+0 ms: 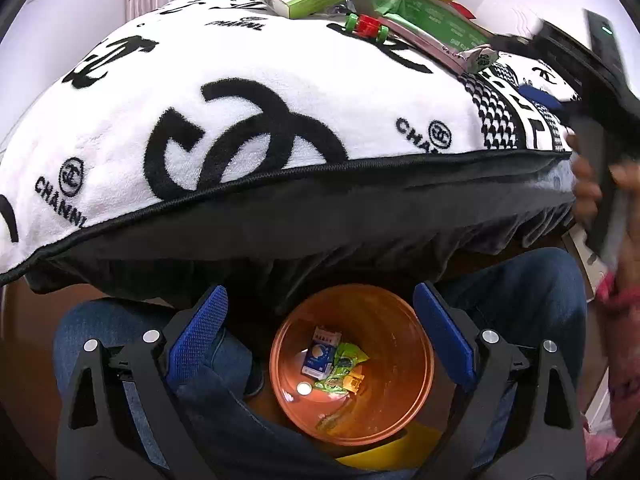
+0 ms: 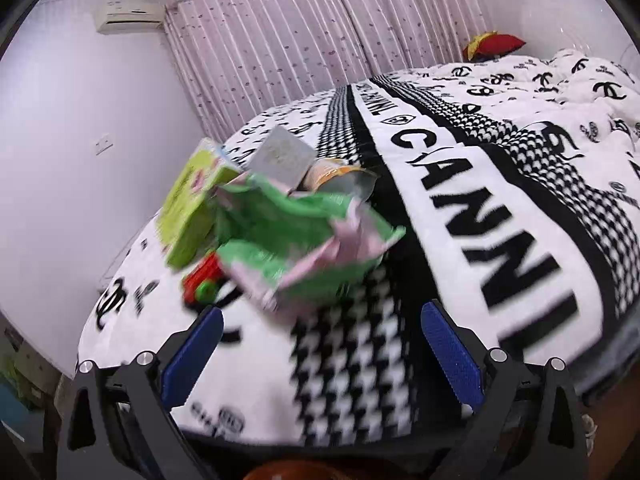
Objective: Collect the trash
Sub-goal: 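Grasp the green-pink snack wrapper with the right gripper, then grasp the red-green toy block car with the left gripper while the right holds the wrapper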
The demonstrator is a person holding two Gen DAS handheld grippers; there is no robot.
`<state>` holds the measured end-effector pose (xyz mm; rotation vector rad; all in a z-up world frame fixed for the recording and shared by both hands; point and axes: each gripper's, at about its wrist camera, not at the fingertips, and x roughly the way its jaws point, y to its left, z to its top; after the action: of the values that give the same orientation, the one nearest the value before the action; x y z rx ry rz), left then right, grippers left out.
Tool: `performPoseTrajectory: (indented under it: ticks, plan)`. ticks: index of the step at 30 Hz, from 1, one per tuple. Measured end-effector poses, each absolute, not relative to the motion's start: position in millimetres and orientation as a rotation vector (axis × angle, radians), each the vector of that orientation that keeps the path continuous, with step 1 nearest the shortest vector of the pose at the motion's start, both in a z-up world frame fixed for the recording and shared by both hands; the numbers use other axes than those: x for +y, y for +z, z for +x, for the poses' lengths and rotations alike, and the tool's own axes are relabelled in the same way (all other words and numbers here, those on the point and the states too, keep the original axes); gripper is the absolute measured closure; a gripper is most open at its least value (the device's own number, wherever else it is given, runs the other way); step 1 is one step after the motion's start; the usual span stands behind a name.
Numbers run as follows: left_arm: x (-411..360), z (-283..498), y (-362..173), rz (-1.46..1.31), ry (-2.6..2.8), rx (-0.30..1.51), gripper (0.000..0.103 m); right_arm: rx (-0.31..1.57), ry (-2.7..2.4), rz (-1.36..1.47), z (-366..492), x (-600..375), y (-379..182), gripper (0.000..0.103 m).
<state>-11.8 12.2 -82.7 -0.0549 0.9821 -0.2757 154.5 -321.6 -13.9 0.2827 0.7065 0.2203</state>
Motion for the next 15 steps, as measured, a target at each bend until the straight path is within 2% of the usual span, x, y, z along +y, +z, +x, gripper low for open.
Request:
performPoseTrajectory:
  ticks: [7, 12, 14, 15]
  plan:
    - [17, -12, -84, -0.073, -0.264, 0.978, 0.011, 0.764, 0.279, 0.509, 202, -328, -28, 0.005]
    - [20, -15, -84, -0.071, -0.262, 0.978, 0.011, 0.780, 0.285, 0.540, 219, -322, -35, 0.009]
    - [20, -15, -84, -0.073, -0.260, 0.977, 0.011, 0.777, 0.279, 0.528, 221, -318, -34, 0.024]
    - [21, -16, -83, -0.076, -0.259, 0.976, 0.011, 0.784, 0.273, 0.524, 222, -317, -34, 0.046]
